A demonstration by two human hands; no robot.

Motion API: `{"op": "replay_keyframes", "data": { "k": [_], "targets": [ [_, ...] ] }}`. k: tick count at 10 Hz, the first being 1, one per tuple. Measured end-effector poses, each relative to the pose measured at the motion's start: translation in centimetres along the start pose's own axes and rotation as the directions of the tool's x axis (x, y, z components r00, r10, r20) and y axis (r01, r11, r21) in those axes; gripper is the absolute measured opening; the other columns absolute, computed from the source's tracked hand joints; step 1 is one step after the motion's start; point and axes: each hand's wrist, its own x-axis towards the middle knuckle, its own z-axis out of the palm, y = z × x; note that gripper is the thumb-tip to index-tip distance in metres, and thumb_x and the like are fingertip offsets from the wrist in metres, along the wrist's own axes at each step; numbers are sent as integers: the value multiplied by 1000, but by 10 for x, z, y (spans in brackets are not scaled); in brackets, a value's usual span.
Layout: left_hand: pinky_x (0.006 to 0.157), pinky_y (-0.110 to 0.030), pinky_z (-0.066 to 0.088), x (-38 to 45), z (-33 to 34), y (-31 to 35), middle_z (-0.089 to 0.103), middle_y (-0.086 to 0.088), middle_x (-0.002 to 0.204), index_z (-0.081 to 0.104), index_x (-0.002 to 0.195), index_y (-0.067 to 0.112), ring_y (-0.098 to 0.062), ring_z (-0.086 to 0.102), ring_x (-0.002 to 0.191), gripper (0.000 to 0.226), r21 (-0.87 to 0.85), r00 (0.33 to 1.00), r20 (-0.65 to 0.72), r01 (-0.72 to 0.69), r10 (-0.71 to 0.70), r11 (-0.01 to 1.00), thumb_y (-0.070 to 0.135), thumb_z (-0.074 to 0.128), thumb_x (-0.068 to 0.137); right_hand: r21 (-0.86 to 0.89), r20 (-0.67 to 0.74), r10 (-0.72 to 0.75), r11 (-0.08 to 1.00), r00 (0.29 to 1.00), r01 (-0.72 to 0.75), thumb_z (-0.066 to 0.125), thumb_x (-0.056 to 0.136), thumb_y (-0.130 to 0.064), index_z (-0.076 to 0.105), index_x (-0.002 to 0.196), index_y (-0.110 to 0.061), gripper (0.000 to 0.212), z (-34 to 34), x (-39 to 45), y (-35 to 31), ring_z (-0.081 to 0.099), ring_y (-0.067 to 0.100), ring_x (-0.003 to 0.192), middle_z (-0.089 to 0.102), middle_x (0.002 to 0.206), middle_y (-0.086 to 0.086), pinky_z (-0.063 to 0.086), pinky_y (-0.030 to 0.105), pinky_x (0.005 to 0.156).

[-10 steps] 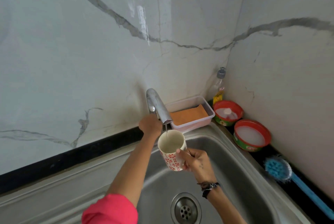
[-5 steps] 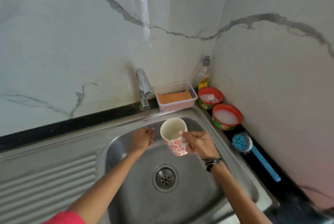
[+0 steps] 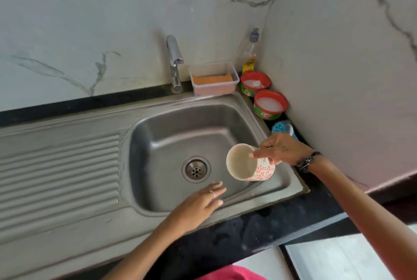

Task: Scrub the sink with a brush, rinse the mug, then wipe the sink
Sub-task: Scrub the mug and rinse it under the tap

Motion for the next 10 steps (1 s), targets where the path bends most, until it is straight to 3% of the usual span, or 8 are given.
{"op": "replay_keyframes", "data": {
  "k": [2,3,4,5,6,7,8,10],
  "targets": [
    [115,-21,-10,-3,45,36,-9,9,156,5,151,19,1,-12,141,69,208,984,132,-146,120,967,54,23,95,-293,68,0,956,998,20,71,80,-31,44,34,-24,54,-3,-20,-12,49,-1,42,47,33,-14,34,12,49],
    [109,-23,-21,-2,58,36,-14,3,155,-4,150,16,-7,-15,141,95,346,979,170,-169,116,923,69,-6,70,-400,106,30,916,994,15,68,82,-37,43,44,-17,49,3,-30,-23,44,5,47,44,44,-7,32,15,51],
    [114,-33,-12,-12,54,31,-5,1,154,3,149,13,-12,-5,143,91,445,977,194,-163,83,881,67,-13,77,-521,142,23,852,990,55,64,84,-41,41,48,-15,50,16,-39,-33,36,9,48,39,50,-1,28,17,50],
    [102,-31,36,-30,59,20,53,2,135,56,129,17,-9,50,124,77,566,992,104,2,-73,825,54,-3,96,-629,157,26,774,987,80,59,85,-47,39,48,-15,53,37,-44,-43,36,12,51,38,53,-1,30,21,54],
    [113,-37,1,-53,49,14,5,-1,151,10,146,15,-13,15,142,88,517,995,71,22,-68,856,66,-19,80,-624,104,1,779,995,64,60,85,-46,40,48,-15,52,57,-47,-50,36,10,50,39,53,-1,29,19,49],
    [111,-30,-14,-62,45,4,-21,1,150,-18,144,17,-11,-16,140,96,486,993,14,93,-114,869,72,-26,66,-548,29,-34,835,999,44,59,87,-44,51,55,-8,48,67,-54,-51,43,13,54,46,58,3,31,19,51],
    [114,-32,-10,-87,34,-3,-19,-4,155,-13,148,12,-15,-13,144,69,418,968,-18,235,-250,877,52,10,97,-384,-69,-22,923,997,-6,62,86,-40,52,55,-9,45,71,-59,-48,55,17,58,55,57,5,36,17,50],
    [114,-49,-3,-146,11,-18,-31,-11,147,-1,151,13,-30,-17,143,128,526,956,42,225,-289,820,65,-52,45,-558,-7,-1,830,1000,-3,59,87,-46,46,52,-15,48,71,-63,-70,58,20,62,48,55,-1,38,18,52]
  ]
}}
